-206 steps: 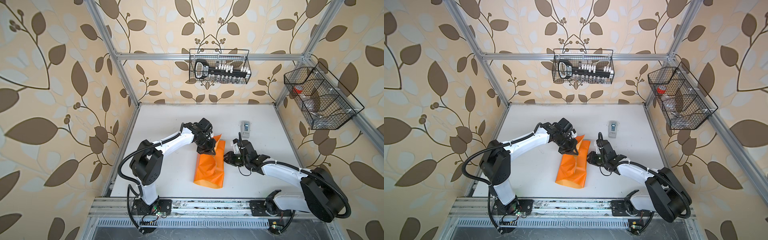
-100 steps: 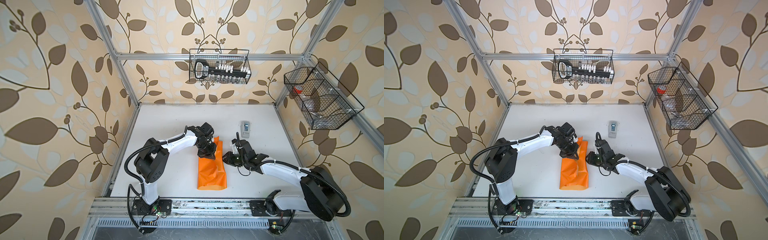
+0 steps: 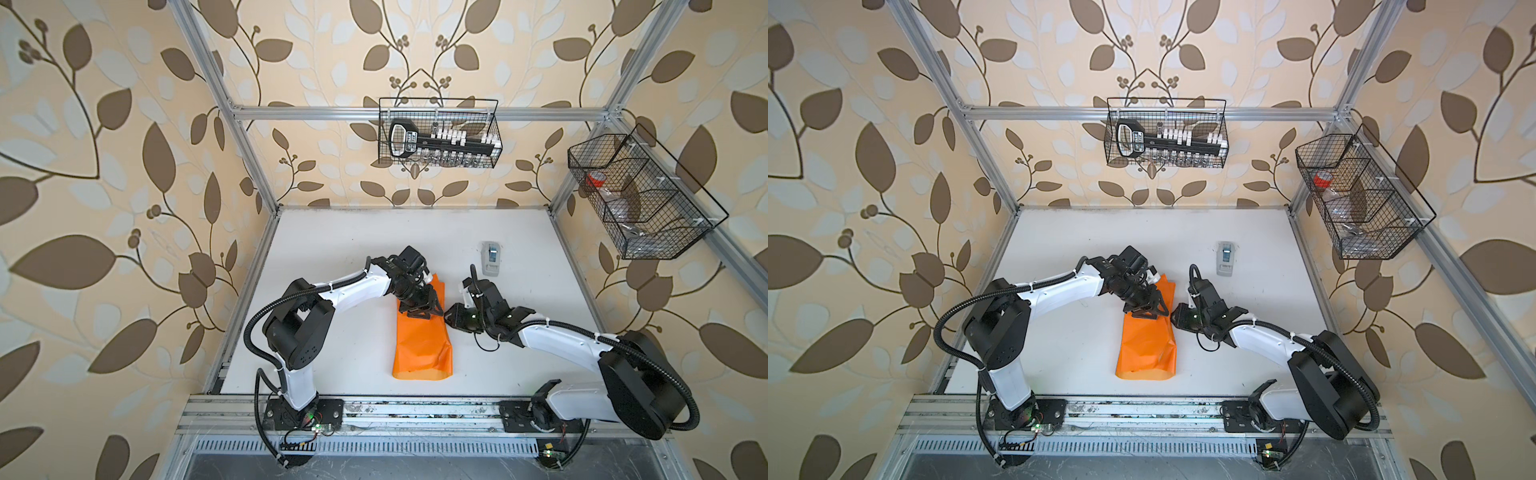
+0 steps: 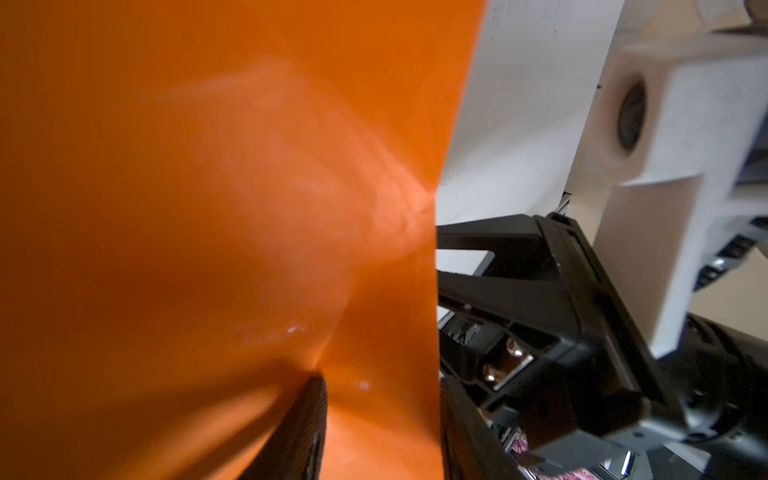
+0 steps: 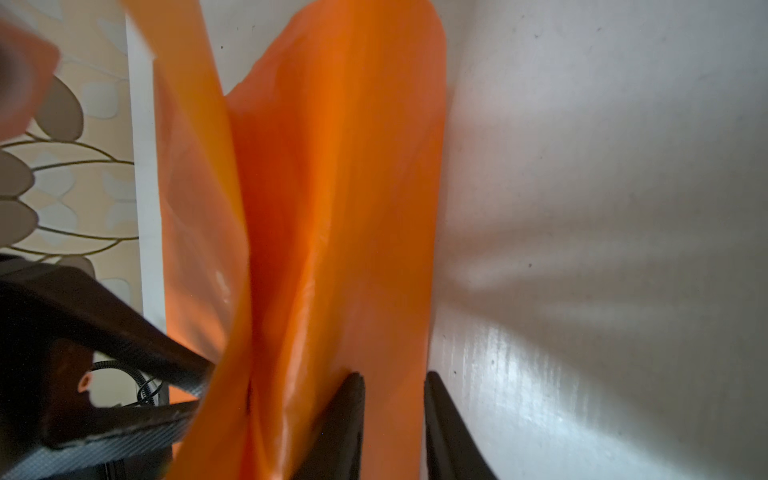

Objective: Wrap the gift box in paper

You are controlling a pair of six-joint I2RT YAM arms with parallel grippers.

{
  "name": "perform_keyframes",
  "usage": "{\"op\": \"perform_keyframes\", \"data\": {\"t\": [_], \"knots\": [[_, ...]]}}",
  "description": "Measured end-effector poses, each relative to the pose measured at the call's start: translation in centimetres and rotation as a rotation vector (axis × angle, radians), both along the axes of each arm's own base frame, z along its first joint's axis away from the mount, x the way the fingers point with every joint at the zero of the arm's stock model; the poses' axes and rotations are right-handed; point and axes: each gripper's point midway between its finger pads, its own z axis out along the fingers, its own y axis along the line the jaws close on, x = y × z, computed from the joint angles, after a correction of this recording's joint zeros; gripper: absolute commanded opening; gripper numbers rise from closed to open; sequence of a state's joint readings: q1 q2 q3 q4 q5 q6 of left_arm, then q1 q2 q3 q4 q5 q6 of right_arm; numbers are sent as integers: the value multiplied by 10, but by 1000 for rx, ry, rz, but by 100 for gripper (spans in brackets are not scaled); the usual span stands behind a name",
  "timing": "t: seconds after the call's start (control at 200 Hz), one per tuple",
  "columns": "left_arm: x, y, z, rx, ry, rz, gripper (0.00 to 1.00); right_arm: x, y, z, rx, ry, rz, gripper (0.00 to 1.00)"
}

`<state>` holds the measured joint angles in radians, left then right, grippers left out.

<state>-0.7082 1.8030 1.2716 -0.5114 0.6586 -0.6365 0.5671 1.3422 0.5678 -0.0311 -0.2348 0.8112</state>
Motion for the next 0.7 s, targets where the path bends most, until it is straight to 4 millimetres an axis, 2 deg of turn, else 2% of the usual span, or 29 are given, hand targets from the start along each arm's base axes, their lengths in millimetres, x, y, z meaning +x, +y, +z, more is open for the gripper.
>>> {"op": "perform_keyframes", "data": {"t": [0.115,0.31,0.495,0.585,0.7], "knots": [[0,-4,2,-31,-4,-2,55,0,0,0,-2,2,0,30],[1,-7,3,-60,-7,4,57,2,-9,0,8,24,-28,46],[2,-10,4,-83,-10,6,55,18,-27,32,79,-58,-72,59],[2,-10,3,-83,-7,11,54,18,-32,42,102,-91,-72,60],[2,-10,3,-83,-6,12,53,13,-25,41,122,-81,-38,58]]}}
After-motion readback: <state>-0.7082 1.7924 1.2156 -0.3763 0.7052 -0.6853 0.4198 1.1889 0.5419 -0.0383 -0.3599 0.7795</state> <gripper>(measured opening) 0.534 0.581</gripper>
